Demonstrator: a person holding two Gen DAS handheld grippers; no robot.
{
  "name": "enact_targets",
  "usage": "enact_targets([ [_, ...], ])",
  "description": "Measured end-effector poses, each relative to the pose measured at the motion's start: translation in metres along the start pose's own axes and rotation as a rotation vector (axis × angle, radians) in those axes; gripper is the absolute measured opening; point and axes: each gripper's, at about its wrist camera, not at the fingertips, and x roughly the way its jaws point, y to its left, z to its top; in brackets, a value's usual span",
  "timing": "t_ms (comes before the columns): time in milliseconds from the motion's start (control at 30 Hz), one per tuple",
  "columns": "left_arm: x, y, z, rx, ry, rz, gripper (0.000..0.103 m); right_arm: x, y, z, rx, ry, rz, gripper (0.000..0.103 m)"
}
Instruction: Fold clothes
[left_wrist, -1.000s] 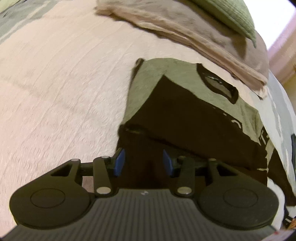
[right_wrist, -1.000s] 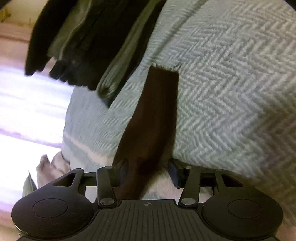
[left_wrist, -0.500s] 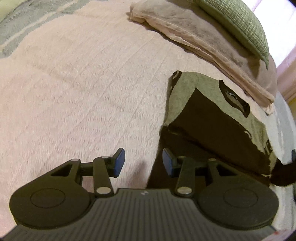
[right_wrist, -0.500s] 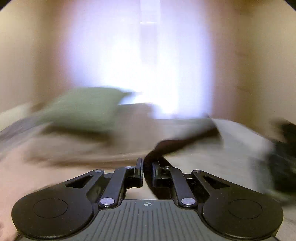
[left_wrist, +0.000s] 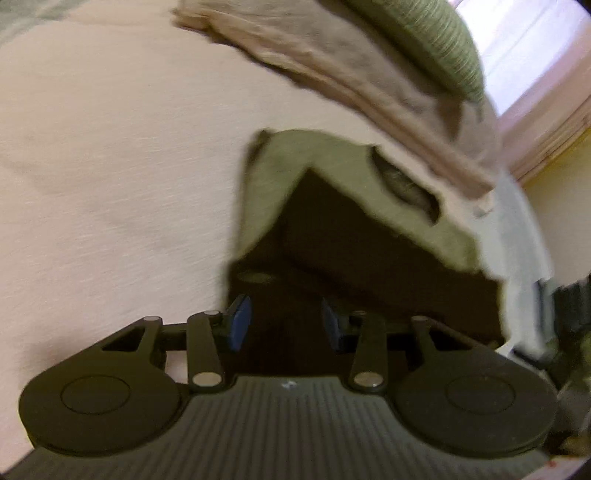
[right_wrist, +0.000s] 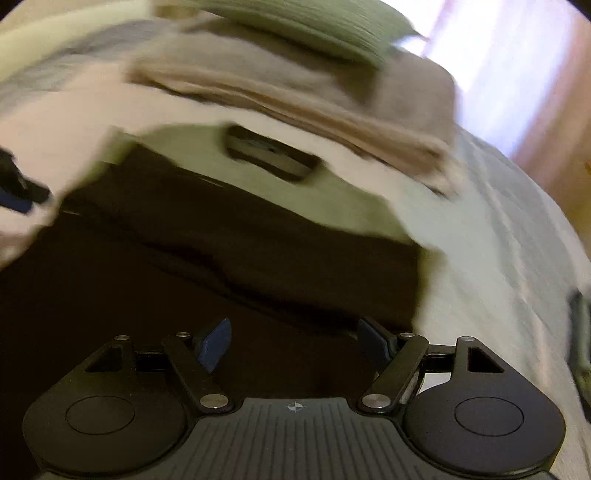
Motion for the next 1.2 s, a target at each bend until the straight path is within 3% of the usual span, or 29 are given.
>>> enact_targets([
  [67, 0.017, -0.006, 0.008, -0.049, 0.000, -0.038, 0.036, 0.004, -0.026, -0.006, 0.054, 0.027, -0.035, 0.072],
  [267, 0.053, 0.000, 0.020, -0.189, -0.003, -0.025, 0.034, -0.012, -0.063, -0.031, 0.129, 0.050, -0.096, 0.072],
  [300, 0.055, 0.000, 0.021, -0.198, -0.006, -0.021, 0.026, -0.014, -0.067, -0.036, 0.138, 0.055, -0.098, 0.072],
  [333, 0.057, -0.001, 0.022, -0.193, -0.007, -0.016, 0.005, -0.015, -0.069, -0.039, 0.144, 0.061, -0.100, 0.072],
  [433, 0.048, -0.012, 0.026, -0.128, -0.043, -0.015, 0.003, -0.011, -0.072, -0.043, 0.149, 0.077, -0.110, 0.072],
  [533, 0.017, -0.031, 0.028, 0.060, -0.193, -0.014, 0.003, -0.010, -0.077, -0.042, 0.157, 0.068, -0.109, 0.072],
  [600, 0.016, -0.032, 0.030, 0.170, -0.232, 0.084, 0.003, -0.006, -0.079, -0.041, 0.151, 0.065, -0.098, 0.072],
  [733, 0.043, -0.004, 0.038, 0.131, -0.183, 0.180, 0.003, 0.009, -0.076, -0.038, 0.107, 0.077, -0.112, 0.072],
  [867, 0.055, -0.013, 0.032, 0.232, -0.145, 0.168, 0.004, 0.020, -0.081, -0.038, 0.122, 0.087, -0.116, 0.072],
  [933, 0.053, -0.019, 0.030, 0.260, -0.146, 0.146, 0.004, 0.011, -0.079, -0.034, 0.101, 0.015, -0.101, 0.072],
  [1000, 0.050, -0.017, 0.031, 0.225, -0.155, 0.107, 0.004, 0.010, -0.071, -0.026, 0.053, -0.037, -0.070, 0.072],
  [1067, 0.046, -0.010, 0.032, 0.176, -0.163, 0.079, 0.004, 0.024, -0.065, -0.022, -0.009, -0.013, -0.098, 0.072],
  [1133, 0.049, -0.006, 0.035, 0.183, -0.146, 0.116, 0.005, 0.047, -0.072, -0.026, -0.050, 0.057, -0.202, 0.072],
  [1200, 0.051, -0.003, 0.037, 0.207, -0.104, 0.130, 0.009, 0.047, -0.093, -0.027, 0.052, 0.103, -0.131, 0.072],
])
